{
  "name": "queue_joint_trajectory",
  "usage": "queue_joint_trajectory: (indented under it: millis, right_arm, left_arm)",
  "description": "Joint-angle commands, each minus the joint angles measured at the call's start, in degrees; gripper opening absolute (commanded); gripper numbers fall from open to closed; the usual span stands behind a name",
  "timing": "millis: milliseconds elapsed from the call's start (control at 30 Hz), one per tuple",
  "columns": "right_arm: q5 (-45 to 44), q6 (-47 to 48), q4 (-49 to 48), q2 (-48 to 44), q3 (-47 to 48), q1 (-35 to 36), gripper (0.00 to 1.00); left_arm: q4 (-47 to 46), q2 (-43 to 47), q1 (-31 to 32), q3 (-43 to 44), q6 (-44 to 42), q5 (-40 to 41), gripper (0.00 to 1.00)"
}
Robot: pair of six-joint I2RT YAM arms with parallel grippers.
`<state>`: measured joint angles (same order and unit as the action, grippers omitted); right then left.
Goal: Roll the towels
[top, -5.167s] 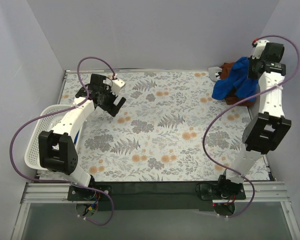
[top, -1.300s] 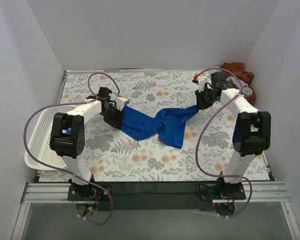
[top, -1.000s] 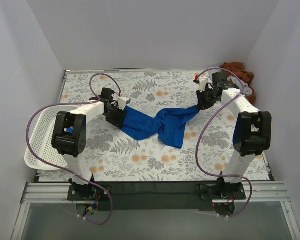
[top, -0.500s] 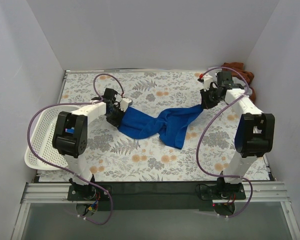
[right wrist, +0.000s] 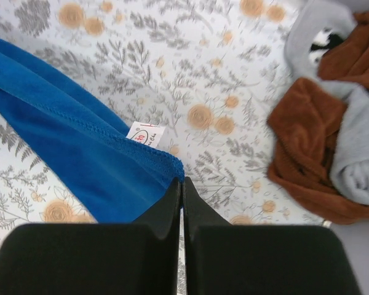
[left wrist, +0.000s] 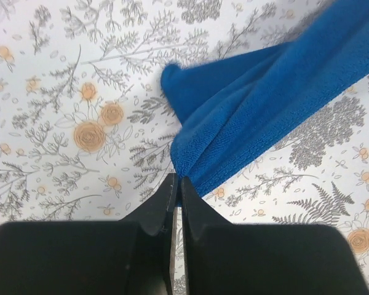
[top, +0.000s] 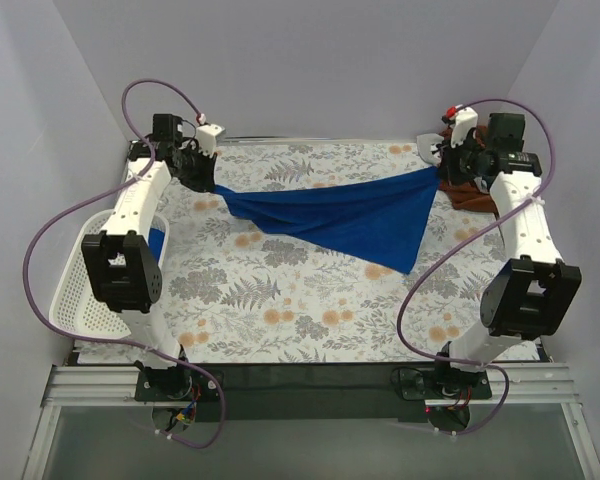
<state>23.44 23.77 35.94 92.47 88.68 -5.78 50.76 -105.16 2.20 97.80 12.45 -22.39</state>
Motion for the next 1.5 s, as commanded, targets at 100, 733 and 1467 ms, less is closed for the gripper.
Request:
queue_joint_trajectory:
  millis: [100, 733, 1467]
  right_arm:
    - [1.5, 1.3, -1.4, -9.6, 4.6, -1.6, 0.01]
    - [-3.3, 5.6, -0.9, -41.0, -17.9, -1.8, 0.01]
    - [-10.3, -4.6, -7.9, 10.9, 3.9, 0.2, 0.74]
  left_arm:
    - [0.1, 9.4, -1.1, 2.1, 0.7, -1.4, 0.0]
    - [11.1, 39.5, -1.8, -15.8, -6.1, 2.0, 0.0]
    - [-0.7, -14.2, -2.1, 15.7, 10.8, -2.7, 0.72]
